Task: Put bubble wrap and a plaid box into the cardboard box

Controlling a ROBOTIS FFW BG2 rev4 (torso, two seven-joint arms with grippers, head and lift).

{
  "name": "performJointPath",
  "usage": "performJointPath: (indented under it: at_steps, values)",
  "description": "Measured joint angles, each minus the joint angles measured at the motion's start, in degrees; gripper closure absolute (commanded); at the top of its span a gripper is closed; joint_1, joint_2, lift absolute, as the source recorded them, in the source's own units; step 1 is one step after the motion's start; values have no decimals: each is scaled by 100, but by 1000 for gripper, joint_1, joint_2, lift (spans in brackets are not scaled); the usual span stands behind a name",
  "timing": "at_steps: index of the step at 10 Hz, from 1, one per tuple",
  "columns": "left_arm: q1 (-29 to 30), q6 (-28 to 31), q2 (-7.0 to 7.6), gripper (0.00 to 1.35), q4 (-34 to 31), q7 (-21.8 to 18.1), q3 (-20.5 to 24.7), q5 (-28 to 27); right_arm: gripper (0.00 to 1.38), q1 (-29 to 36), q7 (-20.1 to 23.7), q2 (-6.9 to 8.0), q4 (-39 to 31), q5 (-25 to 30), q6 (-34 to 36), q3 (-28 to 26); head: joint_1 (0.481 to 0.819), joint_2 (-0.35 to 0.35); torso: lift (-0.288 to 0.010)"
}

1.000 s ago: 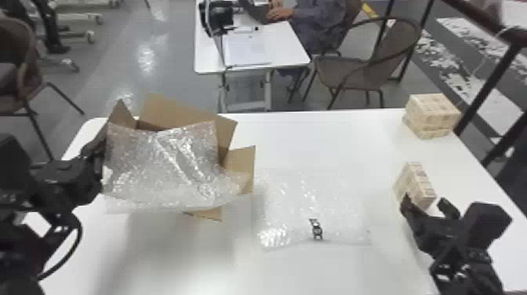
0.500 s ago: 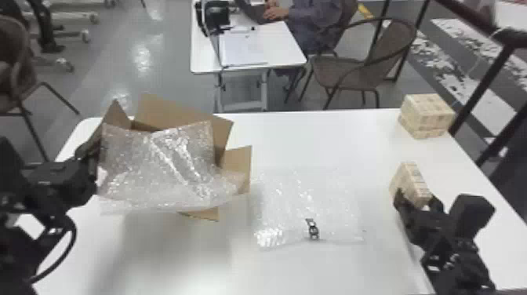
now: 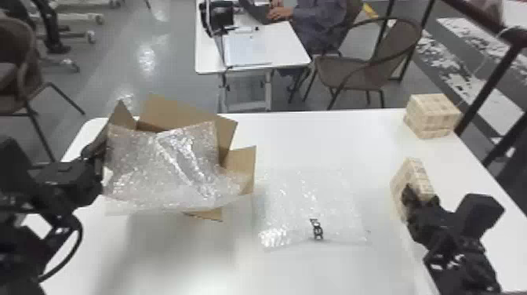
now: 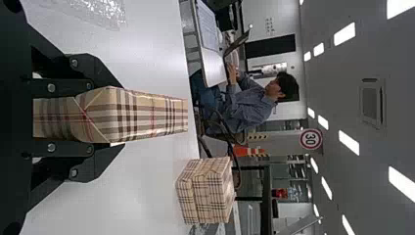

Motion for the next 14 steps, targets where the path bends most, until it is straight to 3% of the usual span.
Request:
performJointPath:
  at_steps: [3, 5, 7, 10, 14]
  values:
    - [0, 0, -6, 1231, 0, -4, 0, -14, 903, 191, 17, 64, -669, -214, 45, 85, 695, 17, -108]
    - [-2, 0, -9, 1231, 0, -4, -6, -25, 903, 112, 256, 63, -1342, -432, 237, 321, 695, 57, -108]
    - [-8, 14, -9, 1231, 0, -3, -18, -44, 903, -220, 606, -4, -1791, -843, 558, 716, 666, 102, -108]
    - [-31, 38, -9, 1231, 6, -3, -39, -61, 903, -886, 1025, -256, -1880, -1847, 1376, 1550, 617, 215, -108]
    - [-77, 59, -9, 1231, 24, -10, -91, -91, 903, -1839, 2002, -348, -1494, -2594, 2801, 2001, 599, 296, -108]
